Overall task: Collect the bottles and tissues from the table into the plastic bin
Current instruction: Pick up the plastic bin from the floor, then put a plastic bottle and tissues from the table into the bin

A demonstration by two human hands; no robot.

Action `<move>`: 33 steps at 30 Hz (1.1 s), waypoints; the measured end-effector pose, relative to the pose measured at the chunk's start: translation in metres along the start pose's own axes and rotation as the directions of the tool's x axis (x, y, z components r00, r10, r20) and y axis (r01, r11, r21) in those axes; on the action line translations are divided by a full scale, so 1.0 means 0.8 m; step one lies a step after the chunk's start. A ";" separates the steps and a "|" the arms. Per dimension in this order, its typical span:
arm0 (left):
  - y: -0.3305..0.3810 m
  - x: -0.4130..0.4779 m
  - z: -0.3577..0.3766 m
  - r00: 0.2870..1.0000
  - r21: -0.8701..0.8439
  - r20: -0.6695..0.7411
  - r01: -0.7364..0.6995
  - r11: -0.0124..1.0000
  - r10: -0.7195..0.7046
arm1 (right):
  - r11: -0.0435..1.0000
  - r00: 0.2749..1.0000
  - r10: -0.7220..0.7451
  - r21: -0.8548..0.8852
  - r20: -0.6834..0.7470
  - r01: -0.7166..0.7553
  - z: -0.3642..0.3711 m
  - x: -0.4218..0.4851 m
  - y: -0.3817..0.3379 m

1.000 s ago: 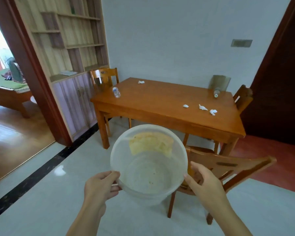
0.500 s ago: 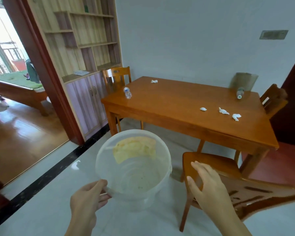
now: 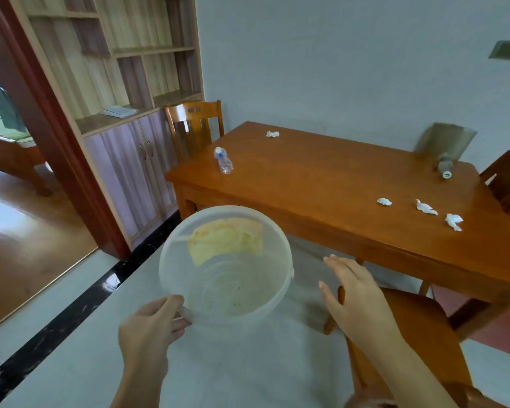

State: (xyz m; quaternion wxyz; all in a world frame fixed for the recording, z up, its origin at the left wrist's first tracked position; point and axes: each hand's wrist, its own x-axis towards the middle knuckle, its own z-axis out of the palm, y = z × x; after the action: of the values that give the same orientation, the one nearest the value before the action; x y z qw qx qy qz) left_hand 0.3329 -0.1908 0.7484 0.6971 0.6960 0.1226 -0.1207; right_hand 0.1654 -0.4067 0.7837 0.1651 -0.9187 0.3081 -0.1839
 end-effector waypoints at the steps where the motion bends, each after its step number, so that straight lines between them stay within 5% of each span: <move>1: 0.006 0.019 0.006 1.000 -0.001 -0.006 -0.011 1.000 0.011 | 1.000 1.000 -0.003 -0.001 0.004 0.003 0.008 0.017 -0.005; 15: 0.096 0.229 0.137 0.979 0.095 -0.154 -0.122 0.988 0.135 | 0.997 0.999 -0.024 0.075 0.046 0.021 0.105 0.274 0.017; 23: 0.169 0.296 0.221 0.835 0.500 -0.227 -0.342 0.796 0.502 | 0.984 0.980 -0.163 0.092 0.115 0.152 0.148 0.450 0.007; 33: 0.211 0.410 0.256 0.773 0.478 -0.335 -0.354 0.804 0.539 | 0.948 0.940 -0.296 0.175 0.171 0.267 0.220 0.598 -0.047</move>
State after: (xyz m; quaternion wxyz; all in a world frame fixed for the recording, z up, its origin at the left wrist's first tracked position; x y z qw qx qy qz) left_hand 0.6992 -0.3941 0.7963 0.5046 0.8365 0.0834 0.1965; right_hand 0.6169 -0.6449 0.7581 0.2347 -0.9520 0.1410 -0.1371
